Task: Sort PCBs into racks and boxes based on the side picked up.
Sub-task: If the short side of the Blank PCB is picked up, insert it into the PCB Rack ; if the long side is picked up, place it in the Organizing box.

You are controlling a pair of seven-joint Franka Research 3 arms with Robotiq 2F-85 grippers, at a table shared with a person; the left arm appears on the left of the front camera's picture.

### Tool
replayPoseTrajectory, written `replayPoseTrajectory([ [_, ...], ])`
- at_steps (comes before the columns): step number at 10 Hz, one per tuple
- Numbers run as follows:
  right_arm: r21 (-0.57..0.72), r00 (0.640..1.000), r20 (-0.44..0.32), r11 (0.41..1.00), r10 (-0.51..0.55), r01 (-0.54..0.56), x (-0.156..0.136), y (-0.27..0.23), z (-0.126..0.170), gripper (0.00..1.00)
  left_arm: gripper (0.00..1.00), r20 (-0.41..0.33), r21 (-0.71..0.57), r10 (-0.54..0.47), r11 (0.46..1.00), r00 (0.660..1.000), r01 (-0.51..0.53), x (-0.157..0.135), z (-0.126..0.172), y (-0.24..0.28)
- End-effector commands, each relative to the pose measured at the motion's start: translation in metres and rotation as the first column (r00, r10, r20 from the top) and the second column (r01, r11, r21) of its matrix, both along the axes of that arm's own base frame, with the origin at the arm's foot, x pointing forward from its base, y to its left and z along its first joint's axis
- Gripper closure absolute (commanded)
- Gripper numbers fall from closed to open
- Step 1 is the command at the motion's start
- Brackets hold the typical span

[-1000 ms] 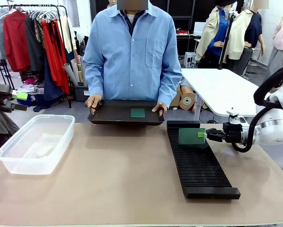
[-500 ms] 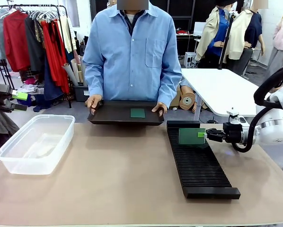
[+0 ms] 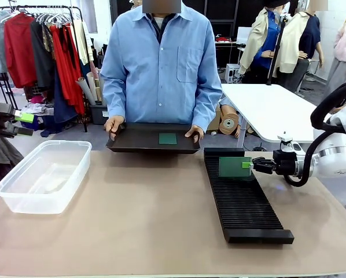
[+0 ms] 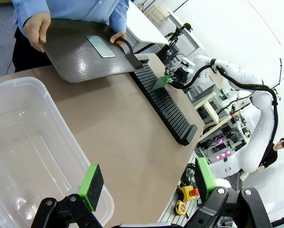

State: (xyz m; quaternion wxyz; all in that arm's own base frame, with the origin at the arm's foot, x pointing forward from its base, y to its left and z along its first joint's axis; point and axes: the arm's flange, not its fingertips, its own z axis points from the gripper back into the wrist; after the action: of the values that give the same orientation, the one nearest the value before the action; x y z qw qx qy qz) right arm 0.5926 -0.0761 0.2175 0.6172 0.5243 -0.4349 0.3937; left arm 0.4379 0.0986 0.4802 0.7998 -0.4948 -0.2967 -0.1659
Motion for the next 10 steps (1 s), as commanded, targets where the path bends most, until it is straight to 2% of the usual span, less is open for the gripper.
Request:
replayPoseTrajectory([
  [1, -0.042, 1.0, 0.013, 0.999, 0.012, -0.012, 0.004, 0.004, 0.003, 1.0, 0.0, 0.004, -0.006, -0.001, 1.0, 1.0, 0.001, -0.001, 0.001, 0.0],
  [6, -0.107, 0.999, 0.031, 0.994, 0.021, -0.017, 0.013, 0.01, 0.004, 1.0, 0.0, 0.004, -0.006, -0.001, 1.0, 1.0, 0.001, -0.001, 0.001, 0.0],
  [10, -0.1, 0.999, 0.001, 0.994, 0.037, -0.036, 0.016, 0.007, -0.006, 1.0, 0.0, 0.004, -0.006, -0.001, 1.0, 1.0, 0.001, -0.001, 0.001, 0.0],
])
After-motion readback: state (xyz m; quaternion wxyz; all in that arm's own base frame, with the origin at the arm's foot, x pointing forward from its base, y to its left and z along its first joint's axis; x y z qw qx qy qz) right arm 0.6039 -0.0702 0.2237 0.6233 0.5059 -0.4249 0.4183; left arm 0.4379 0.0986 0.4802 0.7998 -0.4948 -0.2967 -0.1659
